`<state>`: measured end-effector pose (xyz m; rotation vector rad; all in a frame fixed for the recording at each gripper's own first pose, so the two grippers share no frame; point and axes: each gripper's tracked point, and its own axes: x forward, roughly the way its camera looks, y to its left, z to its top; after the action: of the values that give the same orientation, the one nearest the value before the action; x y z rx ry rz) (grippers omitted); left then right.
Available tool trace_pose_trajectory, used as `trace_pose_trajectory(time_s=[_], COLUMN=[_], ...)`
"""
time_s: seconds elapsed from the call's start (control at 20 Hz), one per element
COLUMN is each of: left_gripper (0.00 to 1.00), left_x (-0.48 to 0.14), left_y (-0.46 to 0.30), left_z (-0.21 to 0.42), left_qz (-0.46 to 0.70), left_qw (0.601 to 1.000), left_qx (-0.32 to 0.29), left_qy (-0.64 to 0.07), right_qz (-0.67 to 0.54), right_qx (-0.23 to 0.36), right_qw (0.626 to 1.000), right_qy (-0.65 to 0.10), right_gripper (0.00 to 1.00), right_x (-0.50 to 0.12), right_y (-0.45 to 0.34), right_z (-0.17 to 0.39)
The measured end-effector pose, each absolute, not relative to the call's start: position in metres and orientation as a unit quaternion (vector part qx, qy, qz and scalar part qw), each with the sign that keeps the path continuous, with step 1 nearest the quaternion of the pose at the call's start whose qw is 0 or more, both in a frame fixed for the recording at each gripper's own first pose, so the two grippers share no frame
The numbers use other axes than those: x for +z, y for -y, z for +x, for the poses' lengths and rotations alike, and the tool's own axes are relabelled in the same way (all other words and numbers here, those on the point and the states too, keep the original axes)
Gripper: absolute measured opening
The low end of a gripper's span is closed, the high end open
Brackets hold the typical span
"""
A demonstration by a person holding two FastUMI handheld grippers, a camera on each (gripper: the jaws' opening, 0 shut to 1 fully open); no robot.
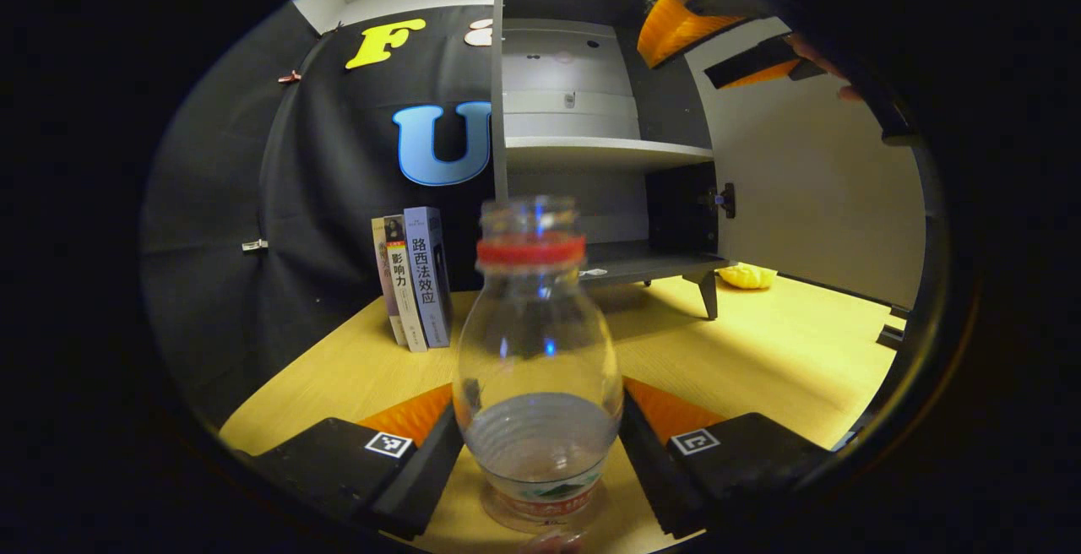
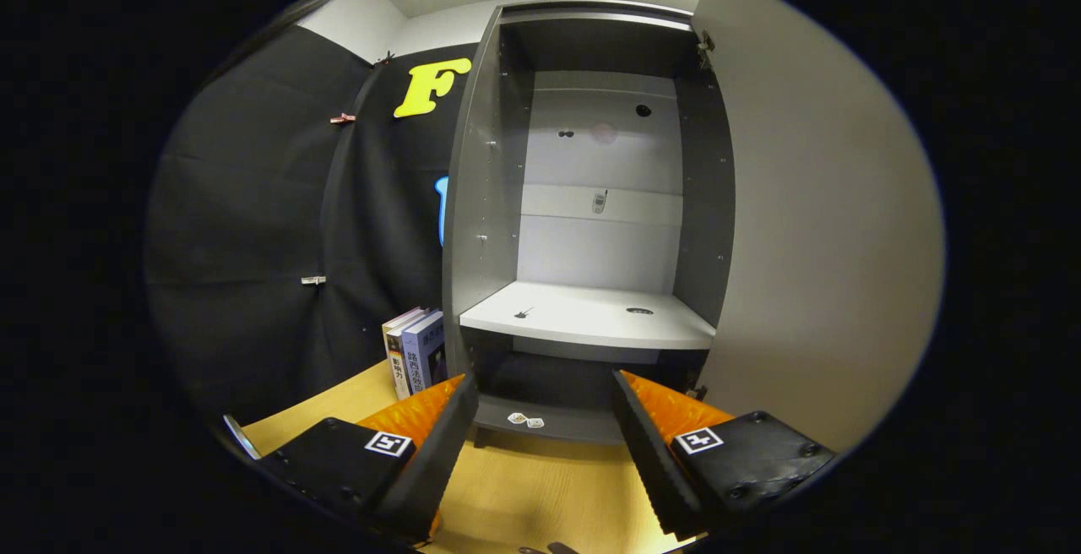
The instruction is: Open the cabinet door with the right hand, grasp the bottle in the cabinet with the left hand and place it on the coaster, then close the cabinet door with the right hand.
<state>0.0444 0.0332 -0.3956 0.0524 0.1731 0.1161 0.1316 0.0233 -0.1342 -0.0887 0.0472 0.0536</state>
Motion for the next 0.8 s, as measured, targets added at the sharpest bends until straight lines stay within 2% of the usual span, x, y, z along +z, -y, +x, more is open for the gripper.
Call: trace_pose_trajectory(time_s=[0.2,0.35,0.6,0.75,0.8], left_gripper=[0.95,0.95,0.95,0.96,0.95], left_x=[-0.328,-0.262,-0.149,-0.117,-0.112], left_y=[-0.033,-0.021,0.005,0.014,0.016], left_z=[0.043,0.045,0.045,0.042,0.039], left_qz=[0.021,0.022,0.013,-0.007,-0.005], left_qw=[0.997,0.999,0.998,0.994,0.993], left_qx=[0.045,0.012,-0.068,-0.107,-0.118], left_qy=[-0.065,-0.046,-0.004,-0.015,-0.021], right_qz=[-0.044,-0.055,-0.009,0.016,0.021], right_qx=[0.007,-0.012,-0.007,-0.019,-0.027], right_qw=[0.999,0.998,1.0,1.0,0.999], right_qy=[0.003,0.02,0.007,0.009,0.008], right_gripper=[0.97,0.97,0.97,0.94,0.97], right_x=[-0.094,-0.064,-0.039,-0.03,-0.029], right_y=[-0.008,0.01,0.022,0.038,0.043], right_z=[0.122,0.104,0.038,-0.016,-0.034])
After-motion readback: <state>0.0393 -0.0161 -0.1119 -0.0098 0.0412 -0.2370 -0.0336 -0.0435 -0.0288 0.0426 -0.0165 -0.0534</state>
